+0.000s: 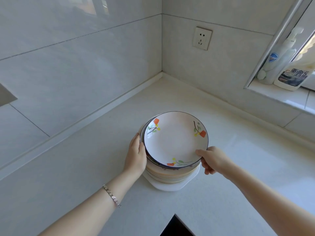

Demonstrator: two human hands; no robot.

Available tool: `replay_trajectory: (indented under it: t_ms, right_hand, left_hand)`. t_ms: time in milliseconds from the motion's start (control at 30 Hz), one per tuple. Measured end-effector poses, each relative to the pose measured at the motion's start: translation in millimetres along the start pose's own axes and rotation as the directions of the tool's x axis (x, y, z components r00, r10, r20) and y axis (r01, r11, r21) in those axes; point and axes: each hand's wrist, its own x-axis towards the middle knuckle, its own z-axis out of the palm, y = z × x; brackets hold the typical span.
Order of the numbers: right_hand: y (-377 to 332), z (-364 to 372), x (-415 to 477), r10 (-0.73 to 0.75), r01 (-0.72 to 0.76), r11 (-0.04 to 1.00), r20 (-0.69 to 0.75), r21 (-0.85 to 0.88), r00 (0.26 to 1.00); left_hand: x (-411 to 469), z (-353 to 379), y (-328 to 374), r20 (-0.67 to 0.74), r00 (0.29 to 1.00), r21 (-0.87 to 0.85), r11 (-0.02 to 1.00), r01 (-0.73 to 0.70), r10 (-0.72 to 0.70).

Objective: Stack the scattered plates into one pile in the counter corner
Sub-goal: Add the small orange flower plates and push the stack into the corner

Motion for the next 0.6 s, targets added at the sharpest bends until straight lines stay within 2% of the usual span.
replay_trajectory:
  t_ms: [133, 200, 267, 333, 433, 600]
  right_hand:
    - [2.9, -1.1, 8.6, -0.024, 0.011, 0.974, -0.052, -0.227, 0.998]
    - [1.5, -3.0, 13.3, -0.103, 0.043, 0.942, -0.163, -0.334, 0.981]
    - [-2.1, -3.2, 21.7, -0.165, 0.115, 0.975, -0.275, -0.190, 0.947]
    - [-8.9, 0.7, 31.1, -0.213, 0.228, 0.974, -0.304, 0.012, 0.929]
    - [-15.4, 12.5, 42.5, -0.268, 0.291, 0.955, -0.258, 0.056, 0.928]
    - [-12.2, 18.9, 55.2, -0.308, 0.351, 0.932, -0.323, 0.085, 0.895]
  left_hand:
    - [-3.5, 5.9, 2.3, -0.072, 0.997, -0.118, 0.993, -0.009, 0.000]
    - [-4.4, 6.3, 6.4, -0.093, 0.995, -0.185, 0.983, 0.016, -0.033]
    - [-5.7, 7.1, 14.1, -0.089, 0.996, -0.222, 0.975, 0.001, -0.021]
    - [-6.1, 10.1, 18.9, -0.079, 0.997, -0.243, 0.970, -0.001, -0.019]
    - [-2.1, 15.4, 12.8, -0.073, 0.996, -0.240, 0.970, 0.026, -0.045]
    - [2.1, 20.3, 8.9, -0.120, 0.990, -0.223, 0.974, 0.045, -0.073]
